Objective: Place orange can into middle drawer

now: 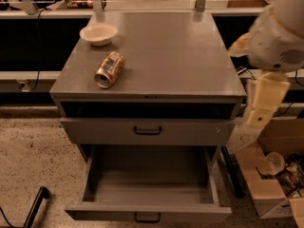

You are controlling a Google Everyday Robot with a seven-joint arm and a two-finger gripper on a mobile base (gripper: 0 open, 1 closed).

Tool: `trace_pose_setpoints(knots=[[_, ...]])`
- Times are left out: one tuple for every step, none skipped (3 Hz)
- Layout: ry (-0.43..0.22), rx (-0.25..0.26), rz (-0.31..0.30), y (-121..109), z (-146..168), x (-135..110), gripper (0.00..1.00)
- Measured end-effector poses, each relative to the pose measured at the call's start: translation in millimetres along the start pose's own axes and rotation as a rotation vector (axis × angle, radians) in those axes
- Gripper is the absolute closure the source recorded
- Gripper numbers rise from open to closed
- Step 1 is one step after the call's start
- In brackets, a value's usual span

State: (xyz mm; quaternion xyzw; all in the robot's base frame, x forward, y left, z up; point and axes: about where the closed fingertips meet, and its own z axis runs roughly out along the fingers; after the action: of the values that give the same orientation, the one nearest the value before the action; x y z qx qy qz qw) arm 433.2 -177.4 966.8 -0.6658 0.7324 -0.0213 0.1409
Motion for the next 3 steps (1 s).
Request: trace_pose_setpoints(knots=[[-0.017,-0.062,-0.353,34.1,22.2,-83.8,0.0],[-0.062,-0.093,-0.657,72.5,35.7,-139.4,0.0],[-0.149,-0.108,-0.78,92.6,29.8,-161.9,0.0]])
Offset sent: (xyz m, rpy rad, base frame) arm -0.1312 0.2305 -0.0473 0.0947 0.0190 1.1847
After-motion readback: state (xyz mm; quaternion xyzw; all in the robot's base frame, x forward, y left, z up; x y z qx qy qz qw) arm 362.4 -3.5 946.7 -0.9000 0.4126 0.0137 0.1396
